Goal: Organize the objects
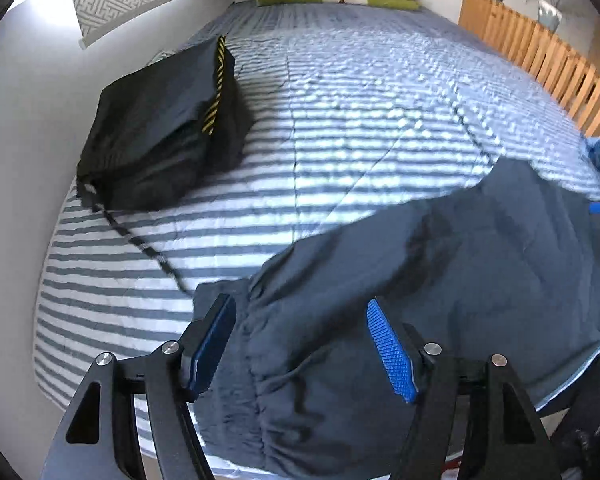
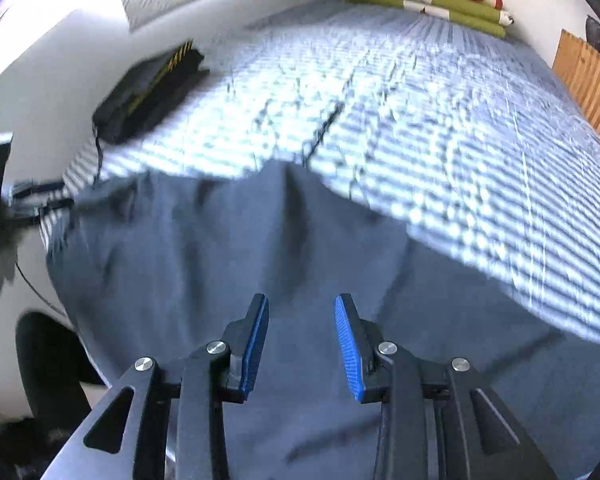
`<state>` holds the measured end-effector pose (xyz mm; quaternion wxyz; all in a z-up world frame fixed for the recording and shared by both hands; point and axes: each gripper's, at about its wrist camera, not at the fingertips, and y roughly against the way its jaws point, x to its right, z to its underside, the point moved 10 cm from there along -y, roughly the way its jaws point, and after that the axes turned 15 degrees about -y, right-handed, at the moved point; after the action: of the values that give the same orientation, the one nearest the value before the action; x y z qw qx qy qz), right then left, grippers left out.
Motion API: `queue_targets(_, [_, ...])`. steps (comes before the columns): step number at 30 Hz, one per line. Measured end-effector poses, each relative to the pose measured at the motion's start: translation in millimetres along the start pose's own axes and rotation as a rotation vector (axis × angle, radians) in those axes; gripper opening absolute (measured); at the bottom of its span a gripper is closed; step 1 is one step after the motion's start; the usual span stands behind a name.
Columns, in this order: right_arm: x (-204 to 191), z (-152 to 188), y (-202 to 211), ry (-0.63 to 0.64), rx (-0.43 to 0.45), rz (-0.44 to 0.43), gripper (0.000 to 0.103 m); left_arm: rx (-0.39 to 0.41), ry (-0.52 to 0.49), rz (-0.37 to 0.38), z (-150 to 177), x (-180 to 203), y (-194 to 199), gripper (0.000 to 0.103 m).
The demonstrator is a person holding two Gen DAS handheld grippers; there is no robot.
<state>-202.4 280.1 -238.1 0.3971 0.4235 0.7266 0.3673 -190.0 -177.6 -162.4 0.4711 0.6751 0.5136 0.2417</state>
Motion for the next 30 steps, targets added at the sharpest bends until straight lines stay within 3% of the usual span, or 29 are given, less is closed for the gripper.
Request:
queue_targets(2, [-17.4,-7.2,-3.1,0.006,0.010,-0.034,0.031,0.009,0.046,-0.017,0.8,-17.4,3.0,0.073])
queue_targets(5, [-53.1,-0.4,-11.7,0.042,-0.018,-0.111,0.032,-0.019,0.169,-0.029,26.8,-50.1,6.9,0.073])
queue_targets(8, [-83.9,15.8,-19.3,0.105,-0.044,-0.139,0.032,-0.068,0.284,0.018,62.6,-72.2,-1.7,0.073])
queue_targets(10, [-97.9,22.9,-25.0,0.136,-0.057,-0.143,0.032,-0.079,0.344,0.049,81.1,-81.7,-9.7,0.080])
queue_targets(13, [-114.8,36.0,-29.6,0.163,-0.079,-0.153,0.032,-0.088,0.426,0.168,97.0,-78.7,-26.8,0.088])
queue_targets(18, [-123.3,52.3,-26.0,0.186,-0.089,-0.138,0.032,-0.122,0.418,0.194,103.0,-66.8,-62.5,0.088])
queue_targets(21, [-124.2,58.9,-25.1,0.189,-0.096,-0.128,0.032,-0.082,0.400,0.172,98.2,-55.1,-69.7,0.095])
queue_targets(23, [-125.3,60.9,-25.9,0.193,-0.099,-0.117,0.032,-0.083,0.303,0.110,93.5,-40.1,-71.7,0.090])
queue_targets(25, [-127.0,61.5,-27.3,0.193,-0.103,-0.111,0.032,-0.064,0.266,0.107,86.8,-27.0,-67.6,0.065])
queue_targets(30, [-138.7,58.6,-29.7,0.199,-0.098,-0.111,0.032,-0.049,0.321,0.095,83.9,-31.1,-54.6,0.044])
